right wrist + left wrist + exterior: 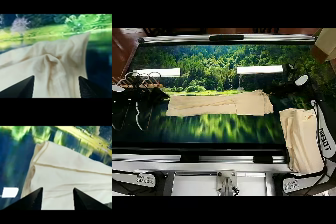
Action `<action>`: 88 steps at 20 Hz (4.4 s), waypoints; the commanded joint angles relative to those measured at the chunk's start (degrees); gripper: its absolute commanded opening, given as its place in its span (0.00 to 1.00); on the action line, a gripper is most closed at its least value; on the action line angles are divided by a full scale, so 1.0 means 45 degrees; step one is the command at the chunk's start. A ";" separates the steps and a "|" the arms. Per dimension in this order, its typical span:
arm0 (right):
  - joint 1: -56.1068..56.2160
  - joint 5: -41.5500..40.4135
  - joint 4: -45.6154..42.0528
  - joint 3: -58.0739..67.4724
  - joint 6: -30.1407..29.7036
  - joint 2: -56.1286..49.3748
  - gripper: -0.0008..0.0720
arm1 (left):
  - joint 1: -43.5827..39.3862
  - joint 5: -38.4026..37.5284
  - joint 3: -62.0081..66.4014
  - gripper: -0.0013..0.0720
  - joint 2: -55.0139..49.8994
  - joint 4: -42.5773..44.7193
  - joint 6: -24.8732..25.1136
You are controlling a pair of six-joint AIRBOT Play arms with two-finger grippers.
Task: Fold the shirts.
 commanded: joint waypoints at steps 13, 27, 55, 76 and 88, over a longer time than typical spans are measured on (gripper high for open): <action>0.0743 0.1802 0.0175 0.0146 -0.0301 -0.1724 0.92 | -0.2317 -0.2011 0.0505 0.55 0.2370 -0.0044 0.0257; 0.1540 0.2982 0.0393 0.0160 -0.0219 0.1564 0.10 | -0.4231 -0.0724 0.0495 0.28 0.2803 -0.0049 0.0816; 0.1549 0.8058 0.1787 0.0160 0.3580 0.8437 0.10 | -1.3308 0.5523 0.0457 0.06 -0.1287 -0.3385 -0.1477; 0.8480 -0.3196 0.7431 0.0160 0.1418 -0.0835 0.51 | -0.2361 -0.1501 0.0253 0.06 0.9695 0.1923 -0.2118; 0.3881 0.5605 -0.1234 -0.0136 0.3638 0.1588 0.86 | -0.2351 -0.1258 -0.1515 0.06 1.0030 0.1943 -0.2186</action>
